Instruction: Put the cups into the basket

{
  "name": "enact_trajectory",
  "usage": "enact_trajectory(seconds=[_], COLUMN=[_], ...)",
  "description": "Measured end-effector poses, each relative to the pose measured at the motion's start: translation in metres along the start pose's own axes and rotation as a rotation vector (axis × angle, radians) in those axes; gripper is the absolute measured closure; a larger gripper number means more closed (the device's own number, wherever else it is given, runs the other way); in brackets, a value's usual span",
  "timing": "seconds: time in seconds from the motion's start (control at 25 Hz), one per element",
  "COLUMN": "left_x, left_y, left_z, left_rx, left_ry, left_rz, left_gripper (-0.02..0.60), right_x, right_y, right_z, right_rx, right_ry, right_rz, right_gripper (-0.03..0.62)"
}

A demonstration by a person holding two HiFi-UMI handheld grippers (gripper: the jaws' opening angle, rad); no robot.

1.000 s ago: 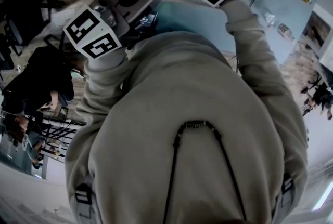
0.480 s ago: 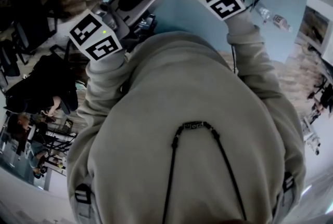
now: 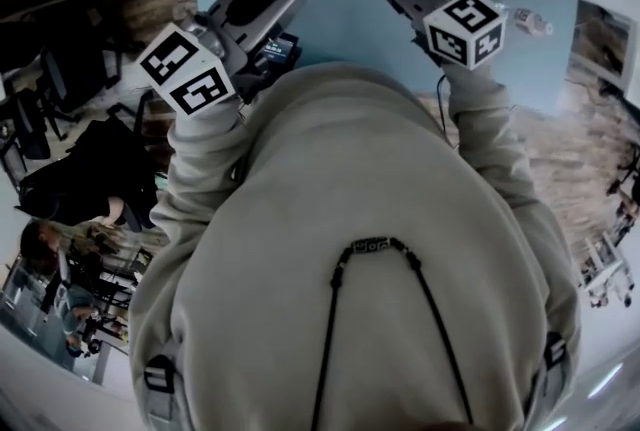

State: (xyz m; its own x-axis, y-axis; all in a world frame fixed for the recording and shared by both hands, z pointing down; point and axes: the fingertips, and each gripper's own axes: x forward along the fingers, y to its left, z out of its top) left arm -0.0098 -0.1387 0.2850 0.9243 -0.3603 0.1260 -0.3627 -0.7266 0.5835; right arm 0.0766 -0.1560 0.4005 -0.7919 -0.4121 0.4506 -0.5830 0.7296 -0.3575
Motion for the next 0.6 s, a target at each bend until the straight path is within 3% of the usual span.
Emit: enact_trajectory(seconds=[0.16,0.36,0.6], left_x=[0.010,0.018,0.018], left_y=[-0.004,-0.031,-0.043], left_z=[0.001,-0.009,-0.006], left_rx=[0.016,0.070,0.101], left_ry=[0.007,0.014,0.004], left_rz=[-0.015,-0.039,-0.045], left_gripper=[0.584,0.584,0.583], right_x=[-0.014,-0.051,-0.074], right_y=[0.020,0.048,0.072], right_z=[0.031,0.064,0.087], right_rx=[0.067,0.043,0.029], right_ry=[-0.153,-0.328,-0.433], right_rz=[0.100,0.164,0.232], right_gripper=[0.582,0.582,0.582])
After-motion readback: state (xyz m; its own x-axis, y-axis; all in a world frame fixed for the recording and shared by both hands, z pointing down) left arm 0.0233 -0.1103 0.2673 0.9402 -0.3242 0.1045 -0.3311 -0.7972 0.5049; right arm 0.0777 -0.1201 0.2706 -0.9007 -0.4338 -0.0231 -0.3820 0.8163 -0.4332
